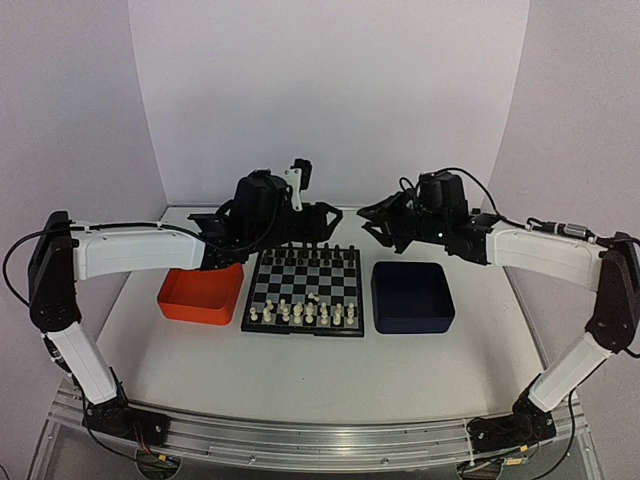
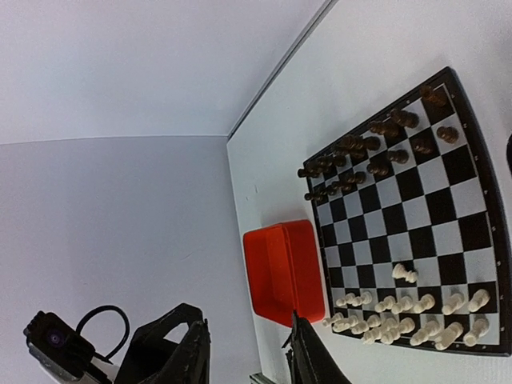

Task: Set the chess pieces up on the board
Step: Pick up the chess piece from the chessboard.

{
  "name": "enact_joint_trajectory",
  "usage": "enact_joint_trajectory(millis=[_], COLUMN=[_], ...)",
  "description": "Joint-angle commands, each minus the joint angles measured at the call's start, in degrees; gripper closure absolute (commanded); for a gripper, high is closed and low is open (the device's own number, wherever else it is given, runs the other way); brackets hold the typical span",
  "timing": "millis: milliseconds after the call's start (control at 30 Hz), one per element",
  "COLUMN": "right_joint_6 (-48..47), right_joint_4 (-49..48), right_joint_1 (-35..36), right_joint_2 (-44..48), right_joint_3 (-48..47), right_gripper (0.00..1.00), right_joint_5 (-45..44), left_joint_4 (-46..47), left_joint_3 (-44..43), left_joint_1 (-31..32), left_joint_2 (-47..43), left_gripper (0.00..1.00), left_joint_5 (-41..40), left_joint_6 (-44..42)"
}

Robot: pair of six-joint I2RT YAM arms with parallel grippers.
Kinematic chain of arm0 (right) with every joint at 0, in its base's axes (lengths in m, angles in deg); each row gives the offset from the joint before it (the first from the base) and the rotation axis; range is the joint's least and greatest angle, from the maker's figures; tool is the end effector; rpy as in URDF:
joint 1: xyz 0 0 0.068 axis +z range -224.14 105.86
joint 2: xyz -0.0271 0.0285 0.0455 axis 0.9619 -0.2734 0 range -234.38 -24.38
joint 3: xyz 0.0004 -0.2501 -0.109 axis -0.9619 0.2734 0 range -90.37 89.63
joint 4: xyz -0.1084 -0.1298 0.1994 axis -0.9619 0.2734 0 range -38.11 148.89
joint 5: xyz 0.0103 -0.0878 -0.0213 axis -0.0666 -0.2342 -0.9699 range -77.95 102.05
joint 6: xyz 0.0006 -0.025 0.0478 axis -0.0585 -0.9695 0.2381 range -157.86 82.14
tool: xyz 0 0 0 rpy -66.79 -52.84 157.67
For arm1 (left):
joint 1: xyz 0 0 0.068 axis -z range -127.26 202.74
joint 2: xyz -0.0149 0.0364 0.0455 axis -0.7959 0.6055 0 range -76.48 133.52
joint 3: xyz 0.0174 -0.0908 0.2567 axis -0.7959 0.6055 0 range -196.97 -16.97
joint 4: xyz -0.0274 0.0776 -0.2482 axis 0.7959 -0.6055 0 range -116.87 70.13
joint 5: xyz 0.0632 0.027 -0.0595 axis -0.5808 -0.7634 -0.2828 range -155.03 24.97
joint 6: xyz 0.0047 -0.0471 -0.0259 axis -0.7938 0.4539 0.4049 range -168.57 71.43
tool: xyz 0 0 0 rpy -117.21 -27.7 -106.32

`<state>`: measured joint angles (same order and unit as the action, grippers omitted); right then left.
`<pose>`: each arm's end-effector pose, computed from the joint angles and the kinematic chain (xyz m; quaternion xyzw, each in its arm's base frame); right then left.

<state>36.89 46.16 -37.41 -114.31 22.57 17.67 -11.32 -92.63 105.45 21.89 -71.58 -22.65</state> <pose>0.2971 0.2260 0.3053 0.2342 0.7692 0.5125 0.3014 0.2537 -0.3266 0.3087 0.1483 0.7742 -0.3539 0.5033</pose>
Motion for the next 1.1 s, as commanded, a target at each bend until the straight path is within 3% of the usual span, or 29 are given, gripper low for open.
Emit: enact_joint_trajectory(millis=[0,33,100,167,267,400,500,600,800,1000,1067], right_joint_6=[-9.5,-13.9,-27.3,-46.2,-63.6,-82.0,-96.7,-103.9,-91.3,-52.5,-45.6], right_joint_4=[2.8,4.5,11.3,22.8,38.1,42.7,47.4,48.5,49.7,50.1,50.1], right_joint_1=[-4.5,-4.9,-4.8,-4.4,-4.3,-1.4,1.2,2.0,3.0,3.6,4.9], right_joint_2=[2.0,1.9,-0.1,-5.2,-12.9,-21.3,-25.5,-28.2,-34.5,-38.3,-38.3], right_joint_3=[1.6,1.0,-4.8,-14.3,-23.9,-30.1,-32.2,-33.9,-41.0,-44.8,-44.5], right_gripper=[0.61,0.58,0.53,0.5,0.47,0.47,0.47,0.47,0.5,0.55,0.55], right_joint_5=[4.6,6.1,12.4,17.5,20.1,23.7,20.1,15.8,14.0,9.8,8.0], left_joint_4=[-14.8,-17.0,-21.1,-23.7,-23.9,-22.8,-26.1,-27.5,-29.5,-30.7,-30.7], left_joint_3=[-2.9,-3.0,-2.2,-0.9,3.1,6.8,6.4,7.0,7.9,9.1,9.8], left_joint_1=[-2.1,-3.0,-4.8,-7.4,-11.1,-12.3,-12.4,-12.4,-12.4,-12.4,-12.4], left_joint_2=[-2.6,-2.5,-2.5,-2.7,-5.3,-9.3,-10.5,-11.5,-12.5,-13.7,-14.3], left_gripper=[0.22,0.09,0.01,0.0,0.0,0.0,0.0,0.0,0.0,0.0,0.0], left_joint_5=[-3.0,-2.6,-1.5,1.0,4.5,3.7,2.3,2.1,2.1,1.9,1.8], left_joint_6=[3.4,4.4,6.8,9.4,12.4,13.7,14.4,15.1,17.5,19.1,19.2])
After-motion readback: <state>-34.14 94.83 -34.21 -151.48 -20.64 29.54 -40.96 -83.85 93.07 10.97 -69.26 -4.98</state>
